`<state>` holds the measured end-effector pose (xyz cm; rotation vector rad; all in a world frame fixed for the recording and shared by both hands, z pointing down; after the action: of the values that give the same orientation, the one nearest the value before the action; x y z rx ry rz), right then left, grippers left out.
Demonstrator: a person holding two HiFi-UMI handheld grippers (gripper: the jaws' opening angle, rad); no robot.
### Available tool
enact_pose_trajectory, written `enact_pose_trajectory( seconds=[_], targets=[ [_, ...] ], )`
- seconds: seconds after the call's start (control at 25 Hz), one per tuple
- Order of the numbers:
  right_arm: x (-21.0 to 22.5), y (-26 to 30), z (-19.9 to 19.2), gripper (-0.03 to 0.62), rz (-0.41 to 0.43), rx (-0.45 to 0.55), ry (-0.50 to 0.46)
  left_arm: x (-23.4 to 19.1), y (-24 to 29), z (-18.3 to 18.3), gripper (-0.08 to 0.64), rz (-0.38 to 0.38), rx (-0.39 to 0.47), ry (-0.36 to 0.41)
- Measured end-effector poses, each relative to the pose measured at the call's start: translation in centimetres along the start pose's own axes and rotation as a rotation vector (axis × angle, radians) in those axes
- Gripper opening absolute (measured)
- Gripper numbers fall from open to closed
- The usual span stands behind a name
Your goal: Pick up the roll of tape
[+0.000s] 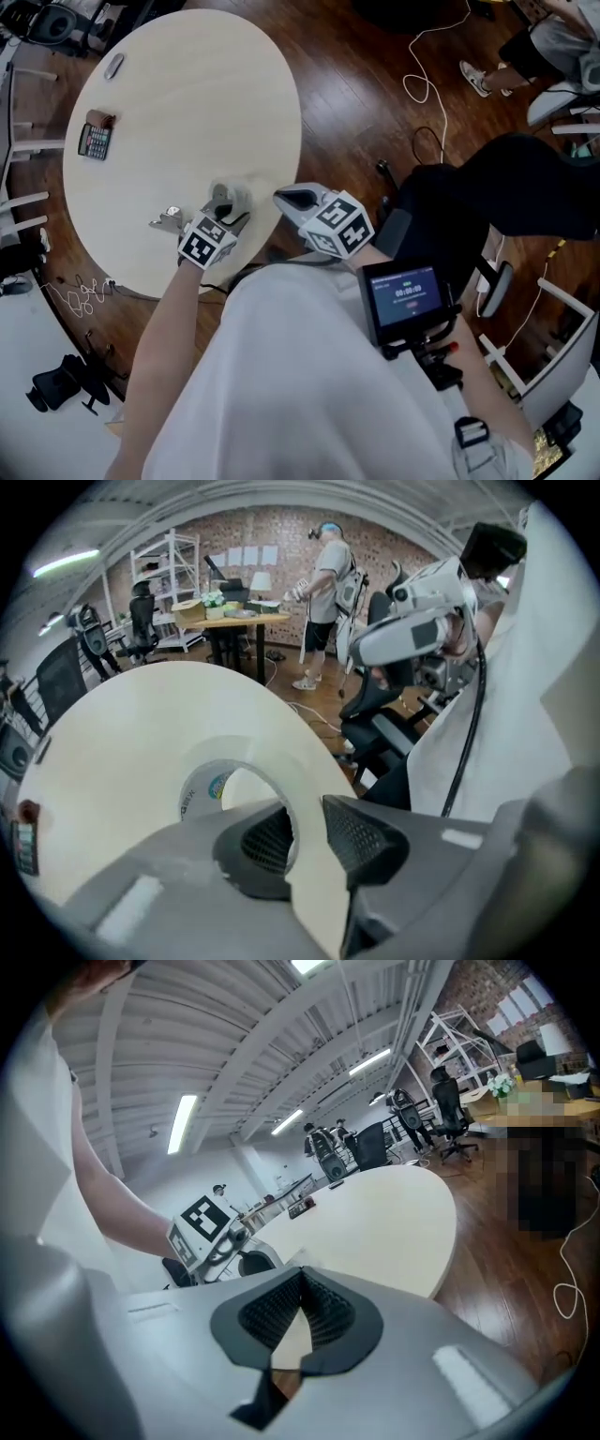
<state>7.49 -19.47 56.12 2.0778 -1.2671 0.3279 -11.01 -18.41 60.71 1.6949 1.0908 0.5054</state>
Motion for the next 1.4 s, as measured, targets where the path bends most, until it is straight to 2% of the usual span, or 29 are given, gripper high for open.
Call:
enact_pose_trajectory(
  seconds=[0.2,0.48,0.72,0.88,1.0,1.4],
  targets=[
    [-1.1,0.7,0.3,0.008,0.056,-0.022,-0.048,2.5,-2.2,0.5,0.101,-0.027,0.239,-0.147],
    [-2.9,0.8,1.6,0.008,0.097,-0.025,-0.117,5.4,-5.4,-1.2,0.103,-0.012,0.590,-0.393],
    [-7.2,2.8,2.5,0.008,0.182,-0.041,-0.204,7.5,-9.6,-5.5,0.104,0.062,0.786,-0.492],
    [-11.7,4.6,3.3,0.008,0.266,-0.081,-0.269,9.5,-13.6,-9.3,0.104,0.155,0.922,-0.578],
    [-13.4,5.3,3.7,0.008,0.328,-0.113,-0.308,10.8,-15.0,-10.5,0.106,0.211,0.989,-0.637],
    [-21.0,5.7,1.9,0.008,0.467,-0.126,-0.427,16.6,-17.8,-16.6,0.104,0.362,1.107,-0.720]
  ],
)
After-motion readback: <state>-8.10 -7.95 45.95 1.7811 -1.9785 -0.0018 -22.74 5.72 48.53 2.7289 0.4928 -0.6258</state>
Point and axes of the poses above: the fingertips, and each gripper's own axes: y forward along the fingers, x to its right, z out of its top, the point moved 8 cm from there along -y, backward along the fingers, and after that the axes turned 2 degrees about -x, right-handed, at the moved point
